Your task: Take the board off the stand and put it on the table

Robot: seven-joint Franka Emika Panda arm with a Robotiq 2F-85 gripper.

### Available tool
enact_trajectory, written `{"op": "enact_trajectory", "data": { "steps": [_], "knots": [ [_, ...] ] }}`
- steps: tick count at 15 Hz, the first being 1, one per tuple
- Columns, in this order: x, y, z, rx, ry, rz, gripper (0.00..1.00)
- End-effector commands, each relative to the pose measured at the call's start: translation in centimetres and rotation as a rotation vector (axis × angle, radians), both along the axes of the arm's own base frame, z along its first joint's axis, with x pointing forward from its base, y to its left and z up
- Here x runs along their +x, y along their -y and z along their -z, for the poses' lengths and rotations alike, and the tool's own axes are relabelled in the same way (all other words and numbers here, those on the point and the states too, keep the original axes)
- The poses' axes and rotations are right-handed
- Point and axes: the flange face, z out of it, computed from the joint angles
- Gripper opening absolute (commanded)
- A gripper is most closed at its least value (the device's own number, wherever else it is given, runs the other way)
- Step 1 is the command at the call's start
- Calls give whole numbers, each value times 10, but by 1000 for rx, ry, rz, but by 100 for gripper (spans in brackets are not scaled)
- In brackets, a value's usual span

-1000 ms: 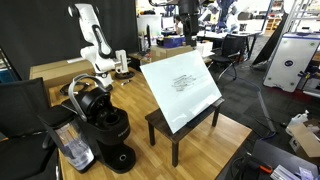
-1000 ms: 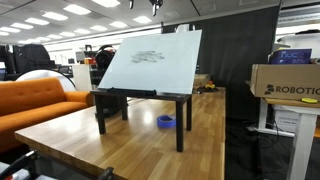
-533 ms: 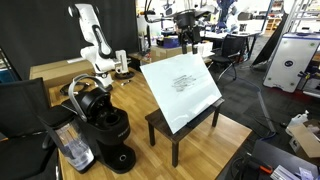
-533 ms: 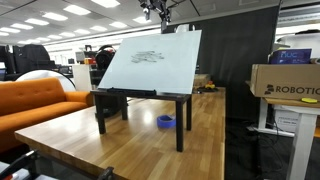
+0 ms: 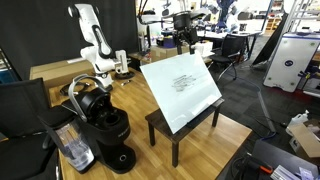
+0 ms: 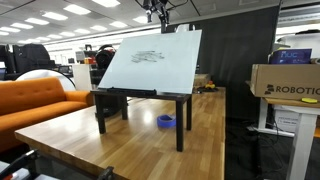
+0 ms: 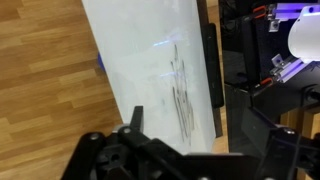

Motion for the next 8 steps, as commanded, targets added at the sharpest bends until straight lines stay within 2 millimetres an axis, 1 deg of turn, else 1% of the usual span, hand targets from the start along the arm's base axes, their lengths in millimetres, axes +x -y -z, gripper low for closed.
{"op": "enact_trajectory", "data": {
  "steps": [1,3,4,6,8],
  "knots": [
    [3,-13,-28,7,57,-75,100],
    [6,-19,-43,16,98,-105,100],
    [8,-20,-46,20,113,-120,100],
    [11,-18,-47,27,131,-150,100],
    [14,-14,-40,37,136,-180,100]
  ]
}}
